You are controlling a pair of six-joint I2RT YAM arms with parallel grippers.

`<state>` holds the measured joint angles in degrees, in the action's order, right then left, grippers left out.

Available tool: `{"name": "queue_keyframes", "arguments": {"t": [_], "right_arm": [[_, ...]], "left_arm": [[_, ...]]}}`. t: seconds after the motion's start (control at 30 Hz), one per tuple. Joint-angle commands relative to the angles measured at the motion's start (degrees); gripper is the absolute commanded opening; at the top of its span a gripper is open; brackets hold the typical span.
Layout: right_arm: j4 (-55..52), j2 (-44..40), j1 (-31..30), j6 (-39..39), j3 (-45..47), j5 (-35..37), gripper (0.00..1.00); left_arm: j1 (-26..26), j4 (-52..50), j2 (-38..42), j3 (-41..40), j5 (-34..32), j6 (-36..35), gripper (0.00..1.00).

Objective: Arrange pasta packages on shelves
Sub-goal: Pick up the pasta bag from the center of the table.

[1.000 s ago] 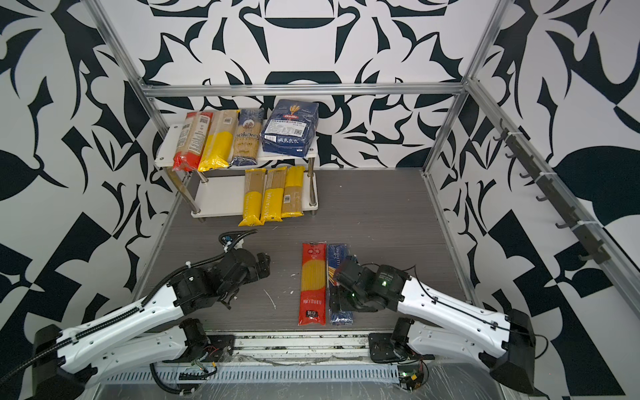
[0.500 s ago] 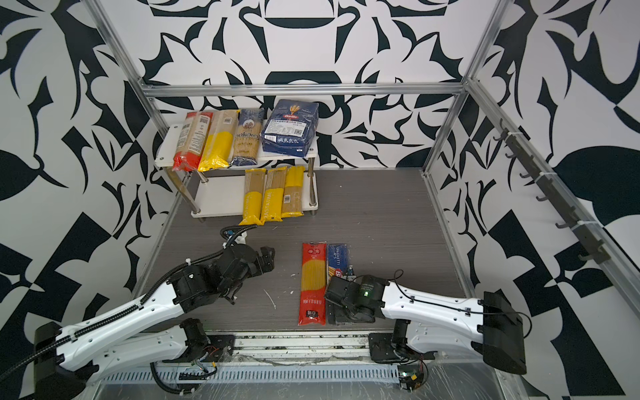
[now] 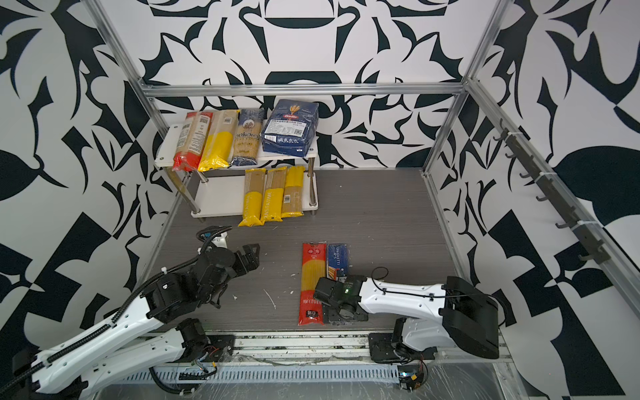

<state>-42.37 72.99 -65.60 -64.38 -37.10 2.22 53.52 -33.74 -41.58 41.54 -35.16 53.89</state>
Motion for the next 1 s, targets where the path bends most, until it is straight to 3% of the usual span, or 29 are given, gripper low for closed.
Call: {"name": "queue_keyframes", "arguments": {"t": [0.0,0.13,0.27,0.4,0.57,0.8,0.97], "right_arm": [[-1.45,-1.56,1.58,0.4,1.91,1.44,0.88],[0.37,-0.74,3.7,2.72,1.76,-0.34,0.82],[2.04,3.36,4.3,5.05,-0.21,-1.7,0.66],[2.71,6.22,4.26,7.44,-2.39,-3.55,0.48],[1.62,-0.17,6.54,9.39,-2.91,-5.18,0.32],[-0.07,-13.6,15.71,12.7,-3.02,-11.72,0.27],[-1.6,-13.41,17.27,15.64,-7.68,-13.36,0.25]], "left_arm": [[-1.44,-2.98,1.26,-0.93,-1.74,-1.24,0.99],[-3.85,-2.97,1.08,-0.01,-0.57,-3.85,0.99],[-7.6,-2.93,0.08,2.2,1.73,-7.37,0.99],[-14.53,-1.59,-1.19,3.48,8.28,-10.47,0.99],[-23.77,0.08,-4.52,4.8,16.22,-13.72,0.99],[-26.6,2.3,-9.05,7.54,17.27,-17.57,0.99],[-27.87,4.65,-10.01,7.13,17.21,-17.85,0.99]]}}
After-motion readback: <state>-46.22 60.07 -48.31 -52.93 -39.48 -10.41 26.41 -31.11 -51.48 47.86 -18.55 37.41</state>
